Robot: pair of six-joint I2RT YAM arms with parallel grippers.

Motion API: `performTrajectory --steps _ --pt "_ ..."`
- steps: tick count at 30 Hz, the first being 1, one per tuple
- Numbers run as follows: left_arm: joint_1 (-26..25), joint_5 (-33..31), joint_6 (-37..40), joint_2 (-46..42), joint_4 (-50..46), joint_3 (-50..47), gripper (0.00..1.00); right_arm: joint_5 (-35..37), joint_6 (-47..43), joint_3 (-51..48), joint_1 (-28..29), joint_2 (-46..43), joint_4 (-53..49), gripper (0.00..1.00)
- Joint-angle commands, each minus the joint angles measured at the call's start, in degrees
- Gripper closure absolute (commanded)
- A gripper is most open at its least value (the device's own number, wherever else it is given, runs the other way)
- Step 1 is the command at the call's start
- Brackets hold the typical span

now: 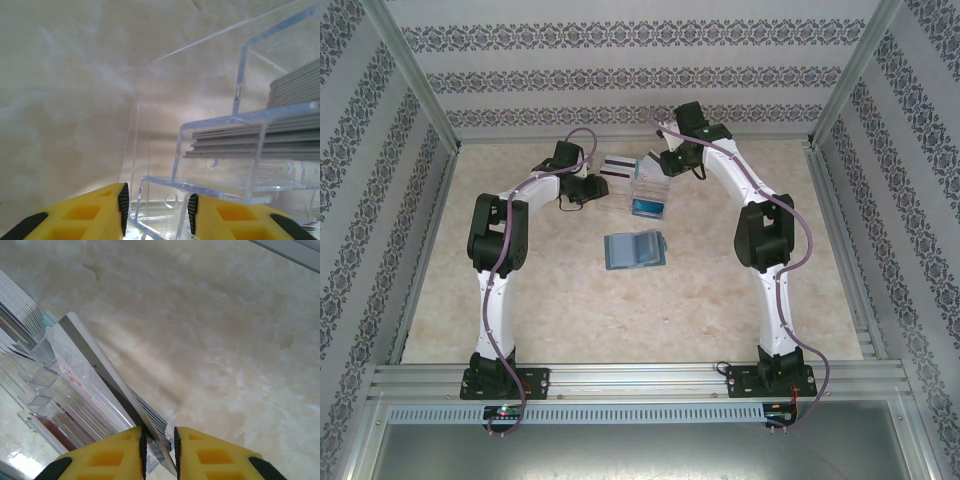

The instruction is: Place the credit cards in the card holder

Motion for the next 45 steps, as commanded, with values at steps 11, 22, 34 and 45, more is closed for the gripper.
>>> performTrajectory --steps 11,22,34,45 --pt "-0.15 -0.53 1.28 -1.48 -3.21 -0.12 0.63 -0.12 0.74 -0.27 -1.06 -3.0 0.18 0.89" --pt "-0.15 -0.56 1.52 -2.03 -3.07 -0.36 0.63 -10.68 5.28 -5.77 -3.02 -7.29 4.81 0.93" --pt "-0.19 -0.25 1.85 -2.11 -3.78 0.44 0.63 -17.87 8.4 -10.34 -4.21 -9.89 8.03 1.0" --pt "-0.59 1.67 1.79 -6.85 -3.3 -0.31 0.62 -28.53 21.18 -33.65 -4.17 -24.79 25.89 1.0"
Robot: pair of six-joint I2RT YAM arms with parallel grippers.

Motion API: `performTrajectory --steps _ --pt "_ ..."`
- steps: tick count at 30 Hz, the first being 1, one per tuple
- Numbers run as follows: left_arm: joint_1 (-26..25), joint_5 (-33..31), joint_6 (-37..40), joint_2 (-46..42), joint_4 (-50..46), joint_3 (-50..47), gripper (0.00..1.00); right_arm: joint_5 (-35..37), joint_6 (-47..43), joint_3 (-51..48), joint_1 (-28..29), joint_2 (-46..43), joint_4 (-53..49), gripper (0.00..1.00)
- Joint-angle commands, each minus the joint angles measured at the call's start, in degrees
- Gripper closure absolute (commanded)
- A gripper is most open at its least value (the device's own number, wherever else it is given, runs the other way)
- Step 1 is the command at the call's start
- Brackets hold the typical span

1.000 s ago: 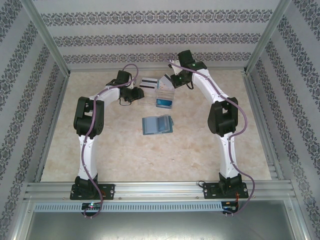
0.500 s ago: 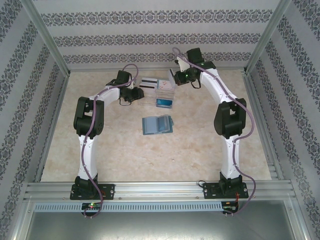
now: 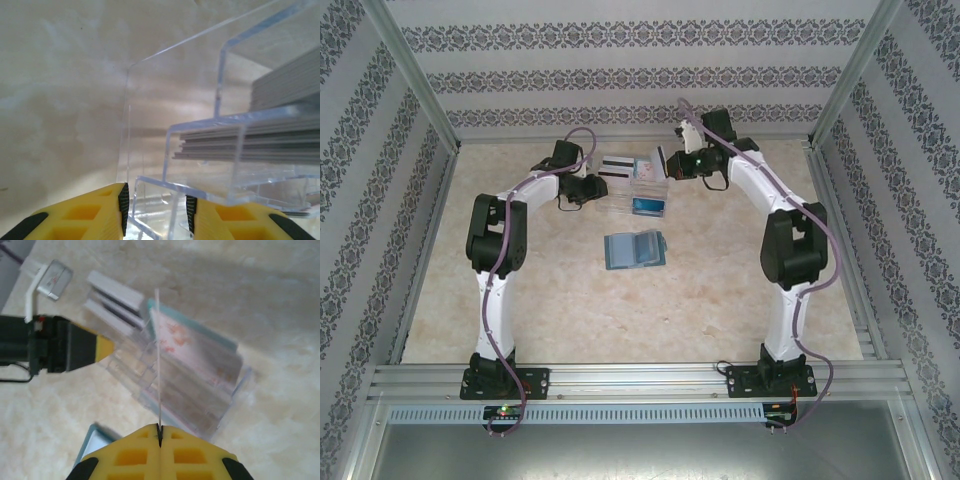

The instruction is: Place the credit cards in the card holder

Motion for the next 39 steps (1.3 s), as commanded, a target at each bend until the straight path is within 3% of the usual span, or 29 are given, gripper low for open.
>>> performTrajectory --steps 1,10,17,25,39 --pt "-0.57 1.56 1.54 -6.27 -1.54 -0.42 0.62 -6.7 8.01 -8.57 -0.11 -7.79 10.39 1.0" --pt "-2.06 1.75 1.03 -19.31 1.64 -13.91 0.61 -9.14 19.47 -36.08 4.65 -20.77 21.81 1.0" --pt "-5.88 1.38 0.06 -26.27 1.37 -28.29 0.61 -7.73 27.39 -49.95 10.85 -21.0 32.81 1.0" --pt "-8.78 1.59 -2.19 -26.39 2.29 -35.33 0.6 -6.74 29.01 -52.49 11.85 -17.15 38.59 1.0" --pt "-10.65 -1.33 -1.38 -21.62 0.32 -34.75 0.61 -8.5 30.77 -51.85 9.86 -12.27 41.21 1.0"
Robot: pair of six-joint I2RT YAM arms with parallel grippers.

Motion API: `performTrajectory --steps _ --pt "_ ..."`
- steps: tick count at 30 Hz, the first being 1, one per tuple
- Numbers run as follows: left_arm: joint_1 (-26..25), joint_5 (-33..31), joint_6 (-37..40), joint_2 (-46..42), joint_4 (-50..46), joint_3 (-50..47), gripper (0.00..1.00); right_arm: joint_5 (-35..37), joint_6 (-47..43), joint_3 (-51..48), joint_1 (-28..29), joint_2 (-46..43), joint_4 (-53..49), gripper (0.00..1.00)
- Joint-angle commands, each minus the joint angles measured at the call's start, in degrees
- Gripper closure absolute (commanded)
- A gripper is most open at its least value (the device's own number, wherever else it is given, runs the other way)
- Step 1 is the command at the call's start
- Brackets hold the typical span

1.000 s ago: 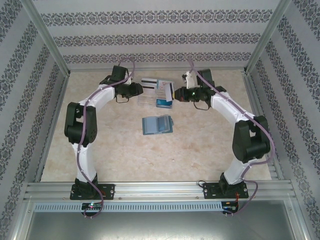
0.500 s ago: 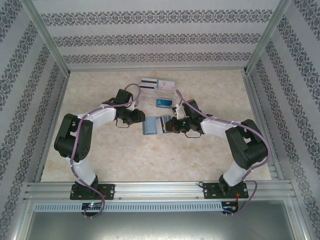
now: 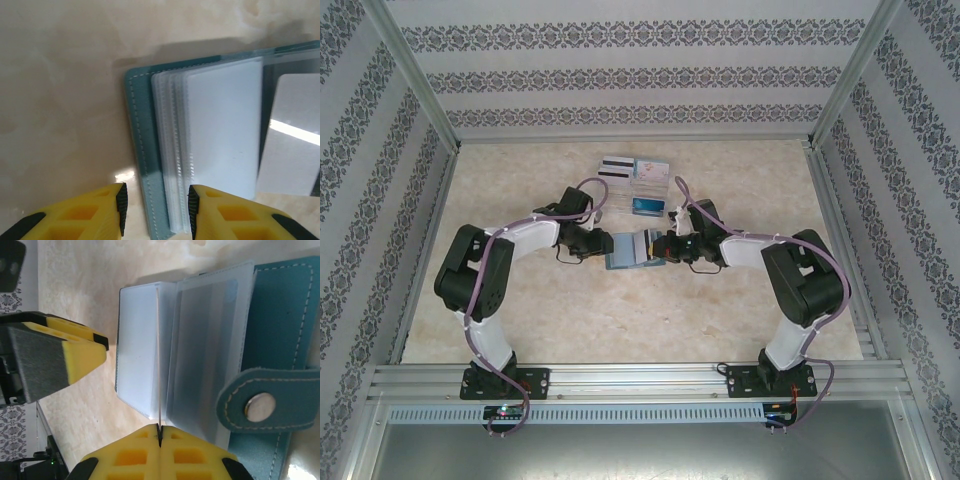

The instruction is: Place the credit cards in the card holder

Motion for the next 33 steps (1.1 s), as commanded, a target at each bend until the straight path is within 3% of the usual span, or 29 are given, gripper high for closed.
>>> performTrajectory --steps 1,26,33 --pt "-0.85 -0.66 0.24 1.65 -1.26 0.62 0.61 -1.8 0.69 0.28 -0.54 1.91 2.21 1.0" --pt "-2.2 -0.09 -0.55 3.97 0.5 0.74 0.65 -6.17 2.51 5.45 0.93 8.66 1.21 1.0" --pt "-2.27 -0.33 -0.56 3.02 0.41 0.02 0.69 0.88 5.55 1.62 1.43 3.8 -0.47 1.0"
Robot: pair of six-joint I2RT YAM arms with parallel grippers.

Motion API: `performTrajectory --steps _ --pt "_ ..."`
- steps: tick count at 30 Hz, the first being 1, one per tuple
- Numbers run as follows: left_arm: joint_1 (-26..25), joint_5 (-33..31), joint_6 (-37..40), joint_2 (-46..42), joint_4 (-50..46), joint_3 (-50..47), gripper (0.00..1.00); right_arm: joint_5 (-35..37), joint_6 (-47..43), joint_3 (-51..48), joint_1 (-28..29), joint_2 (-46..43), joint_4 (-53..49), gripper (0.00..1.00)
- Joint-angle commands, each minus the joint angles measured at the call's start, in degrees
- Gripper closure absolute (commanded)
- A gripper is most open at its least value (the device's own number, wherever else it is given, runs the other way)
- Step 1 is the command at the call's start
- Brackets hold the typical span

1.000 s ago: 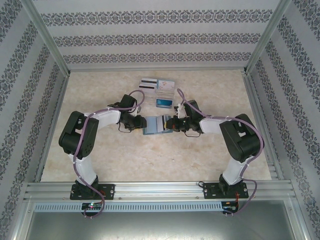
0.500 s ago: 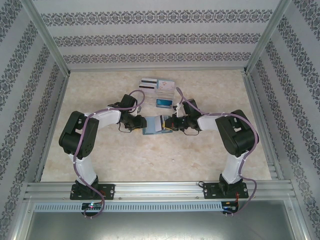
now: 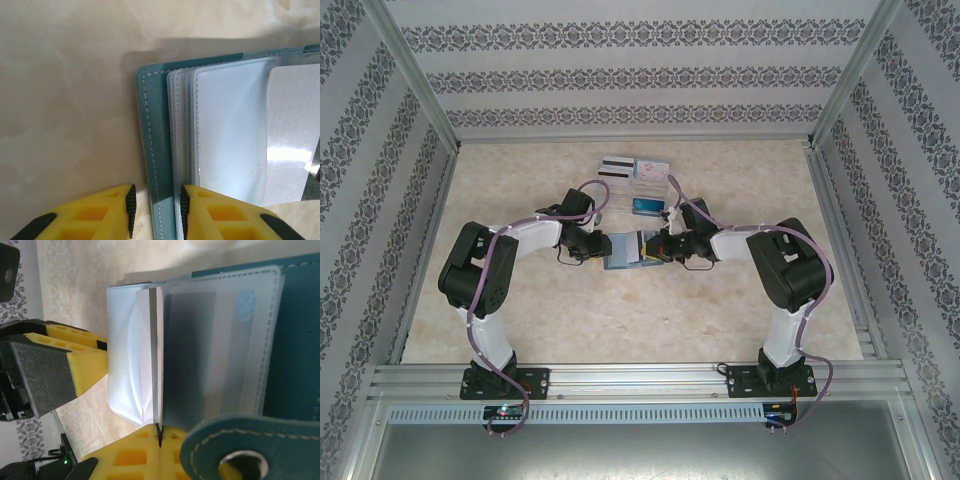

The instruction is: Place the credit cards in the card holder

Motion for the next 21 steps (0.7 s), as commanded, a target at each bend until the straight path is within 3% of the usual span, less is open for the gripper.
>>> performTrajectory --steps 1,8,21 --pt "-1.98 0.98 -0.5 1.77 0.68 -0.31 0.69 4.77 3.08 -3.35 0.41 -3.42 -0.68 1.0" --pt "-2.1 0.94 -0.45 2.05 0.59 0.01 0.72 6.52 5.06 -4.03 2.54 -5.41 -1.44 1.0" --pt "-2.24 0.88 -0.4 1.54 0.59 -0.25 0.73 3.39 4.06 -0.66 2.21 0.45 0.52 1.0"
